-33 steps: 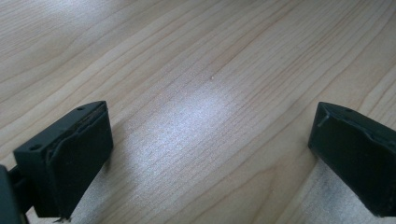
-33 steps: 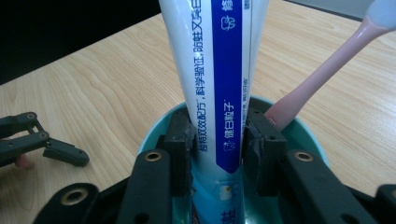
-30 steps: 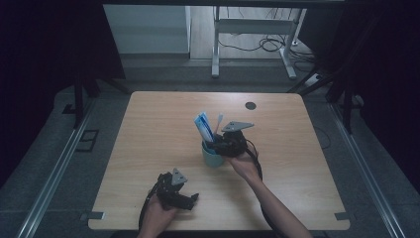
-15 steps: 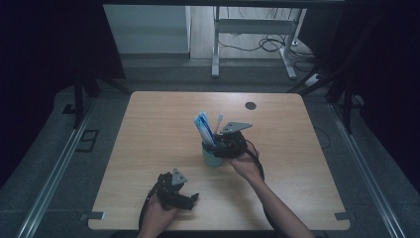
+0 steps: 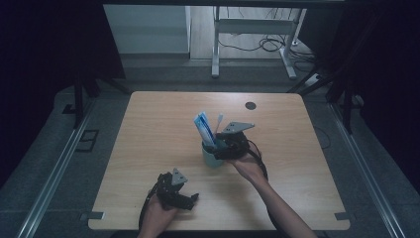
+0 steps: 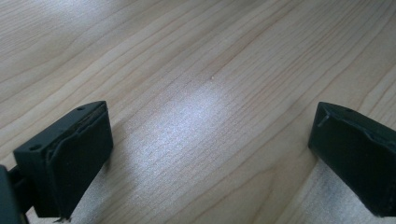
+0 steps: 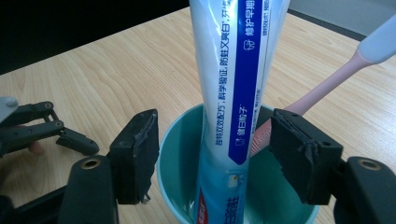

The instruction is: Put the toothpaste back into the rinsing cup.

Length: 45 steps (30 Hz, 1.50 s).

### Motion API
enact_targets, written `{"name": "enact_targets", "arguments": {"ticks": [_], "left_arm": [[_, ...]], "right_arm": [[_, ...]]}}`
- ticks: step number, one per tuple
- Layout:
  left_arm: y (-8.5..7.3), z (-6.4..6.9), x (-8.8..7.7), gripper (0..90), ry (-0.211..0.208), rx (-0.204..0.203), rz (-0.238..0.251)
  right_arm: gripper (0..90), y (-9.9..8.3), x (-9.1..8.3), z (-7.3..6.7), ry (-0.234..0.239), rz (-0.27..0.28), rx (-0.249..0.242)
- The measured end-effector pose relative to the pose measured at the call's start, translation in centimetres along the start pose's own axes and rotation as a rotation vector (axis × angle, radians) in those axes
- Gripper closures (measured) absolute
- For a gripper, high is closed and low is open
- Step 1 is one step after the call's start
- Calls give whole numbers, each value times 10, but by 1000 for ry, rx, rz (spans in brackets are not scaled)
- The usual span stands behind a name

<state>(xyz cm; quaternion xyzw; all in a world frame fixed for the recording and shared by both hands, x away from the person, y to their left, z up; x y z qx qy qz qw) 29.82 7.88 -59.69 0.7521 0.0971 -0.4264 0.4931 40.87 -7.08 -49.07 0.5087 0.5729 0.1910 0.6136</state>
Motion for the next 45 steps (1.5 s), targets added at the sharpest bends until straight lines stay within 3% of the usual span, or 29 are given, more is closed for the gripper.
{"name": "enact_targets", "arguments": {"ticks": [19,27,45], "left_arm": [[0,0,0,0,-1,1,0],[0,0,0,0,0,-2,1],[0,0,0,0,0,-4,4]], "right_arm": [[242,0,-14,-7,2,-10,-32],[179,-6,-20,-7,9,-20,-15],[74,-20,-38,-17,4,-58,-54]]}}
Point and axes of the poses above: each handheld gripper's, and its own axes: x roughly forward along the jaws, y roughly out of its top, z roughly to its right, the point moved 7 cm from there along x, roughly forward along the jaws, and after that the axes turned 13 degrees about y, right-handed, at the moved point
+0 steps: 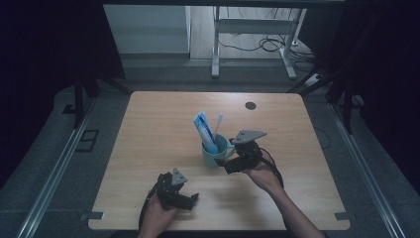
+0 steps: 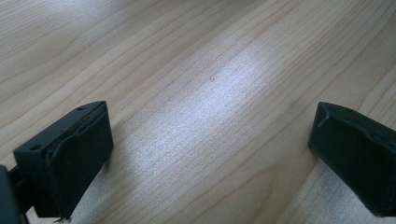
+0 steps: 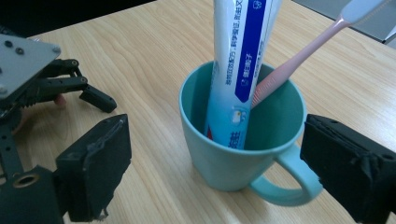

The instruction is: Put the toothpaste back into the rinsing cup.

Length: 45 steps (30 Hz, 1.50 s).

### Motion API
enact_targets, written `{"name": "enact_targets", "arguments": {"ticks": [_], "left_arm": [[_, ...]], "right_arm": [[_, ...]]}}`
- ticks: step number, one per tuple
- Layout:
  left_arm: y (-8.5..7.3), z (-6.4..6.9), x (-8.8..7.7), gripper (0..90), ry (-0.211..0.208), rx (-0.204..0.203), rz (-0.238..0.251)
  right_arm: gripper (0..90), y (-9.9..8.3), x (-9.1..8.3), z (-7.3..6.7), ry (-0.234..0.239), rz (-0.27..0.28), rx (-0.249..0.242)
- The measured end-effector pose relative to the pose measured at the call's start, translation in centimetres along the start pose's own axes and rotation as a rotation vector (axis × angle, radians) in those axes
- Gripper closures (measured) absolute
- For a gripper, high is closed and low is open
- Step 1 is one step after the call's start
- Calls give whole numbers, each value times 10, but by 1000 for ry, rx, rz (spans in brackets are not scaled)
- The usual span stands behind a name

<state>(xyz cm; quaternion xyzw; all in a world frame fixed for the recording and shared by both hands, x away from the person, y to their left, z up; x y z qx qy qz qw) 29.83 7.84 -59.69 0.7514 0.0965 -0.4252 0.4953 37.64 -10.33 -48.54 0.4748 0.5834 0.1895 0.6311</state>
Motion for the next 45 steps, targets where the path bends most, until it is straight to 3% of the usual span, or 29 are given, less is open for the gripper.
{"name": "enact_targets", "arguments": {"ticks": [11,45], "left_arm": [[0,0,0,0,-1,0,0],[0,0,0,0,0,-3,-1]], "right_arm": [[32,-13,-16,-2,-18,-5,-5],[31,-83,-67,4,-116,-32,40]]}}
Point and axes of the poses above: each handheld gripper's, and its own axes: x roughly forward along the jaws, y roughly out of its top, z roughly to its right, the point moved 7 cm from there along x, roughly forward along the jaws, and after that the axes turned 13 degrees about y, right-handed, at the moved point
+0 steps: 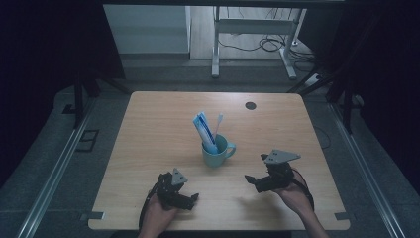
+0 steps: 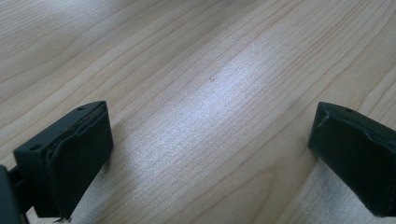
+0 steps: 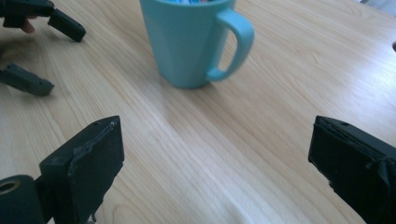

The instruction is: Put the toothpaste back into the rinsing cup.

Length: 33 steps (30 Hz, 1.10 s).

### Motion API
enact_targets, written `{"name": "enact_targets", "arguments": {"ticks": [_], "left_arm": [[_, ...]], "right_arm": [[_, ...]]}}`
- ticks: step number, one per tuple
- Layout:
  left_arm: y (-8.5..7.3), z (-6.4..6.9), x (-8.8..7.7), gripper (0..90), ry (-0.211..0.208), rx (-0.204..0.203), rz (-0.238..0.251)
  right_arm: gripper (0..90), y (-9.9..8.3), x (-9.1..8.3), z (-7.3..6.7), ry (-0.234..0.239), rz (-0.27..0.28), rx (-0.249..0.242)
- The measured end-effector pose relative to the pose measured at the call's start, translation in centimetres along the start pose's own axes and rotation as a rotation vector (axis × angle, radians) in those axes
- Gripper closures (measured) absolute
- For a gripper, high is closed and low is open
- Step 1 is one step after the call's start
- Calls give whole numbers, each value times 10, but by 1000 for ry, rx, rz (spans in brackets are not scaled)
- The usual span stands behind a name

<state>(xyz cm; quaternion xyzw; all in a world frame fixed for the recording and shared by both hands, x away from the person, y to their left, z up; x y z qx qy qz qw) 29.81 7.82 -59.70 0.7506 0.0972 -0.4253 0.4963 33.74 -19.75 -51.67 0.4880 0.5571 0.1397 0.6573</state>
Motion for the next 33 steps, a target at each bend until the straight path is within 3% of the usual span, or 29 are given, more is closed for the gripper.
{"name": "enact_targets", "arguments": {"ticks": [17,29,33], "left_arm": [[0,0,0,0,-3,-3,-1],[0,0,0,0,-2,1,1],[0,0,0,0,-2,-1,0]], "right_arm": [[34,-64,-23,16,-68,9,128],[46,-98,-17,22,-85,-51,156],[84,-100,-15,22,-82,-73,153]]}}
Point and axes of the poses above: each handheld gripper's, and its own axes: x roughly forward along the jaws, y roughly out of its top, z roughly to its right, the point moved 7 cm from there along x, roughly forward along the jaws, and after that the axes turned 13 degrees about y, right-handed, at the moved point
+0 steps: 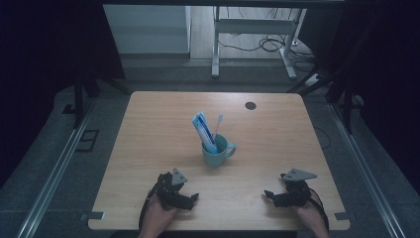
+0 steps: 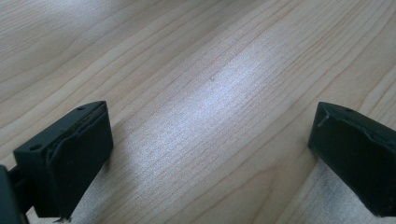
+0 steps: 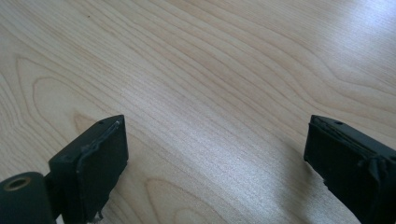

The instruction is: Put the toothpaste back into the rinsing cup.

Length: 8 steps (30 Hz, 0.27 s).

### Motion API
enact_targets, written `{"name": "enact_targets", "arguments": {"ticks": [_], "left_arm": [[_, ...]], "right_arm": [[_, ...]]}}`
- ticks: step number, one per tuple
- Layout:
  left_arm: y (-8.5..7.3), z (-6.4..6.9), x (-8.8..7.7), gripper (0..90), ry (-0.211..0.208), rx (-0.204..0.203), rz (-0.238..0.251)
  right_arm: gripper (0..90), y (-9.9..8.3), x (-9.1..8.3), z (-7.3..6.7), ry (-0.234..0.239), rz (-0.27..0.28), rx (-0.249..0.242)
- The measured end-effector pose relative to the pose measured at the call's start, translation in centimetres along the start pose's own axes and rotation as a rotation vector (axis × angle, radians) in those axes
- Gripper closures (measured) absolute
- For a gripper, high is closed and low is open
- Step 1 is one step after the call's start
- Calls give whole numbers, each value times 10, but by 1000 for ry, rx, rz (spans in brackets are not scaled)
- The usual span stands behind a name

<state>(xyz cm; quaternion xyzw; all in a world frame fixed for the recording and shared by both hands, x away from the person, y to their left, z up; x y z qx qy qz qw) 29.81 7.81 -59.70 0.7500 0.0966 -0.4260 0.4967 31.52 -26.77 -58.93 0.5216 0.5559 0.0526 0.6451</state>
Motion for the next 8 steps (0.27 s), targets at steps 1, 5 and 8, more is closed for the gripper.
{"name": "enact_targets", "arguments": {"ticks": [1,5,8], "left_arm": [[0,0,0,0,0,0,0],[0,0,0,0,0,2,0],[0,0,0,0,0,-3,-1]], "right_arm": [[92,-1,1,0,3,-12,0],[92,-1,1,0,0,-16,-2],[92,-1,1,0,-2,-15,1]]}}
Point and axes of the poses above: each handheld gripper's, and its own axes: x roughly forward along the jaws, y roughly out of its top, z roughly to its right, the point moved 7 cm from there along x, roughly forward along the jaws, and after that the axes turned 13 degrees about y, right-handed, at the moved point
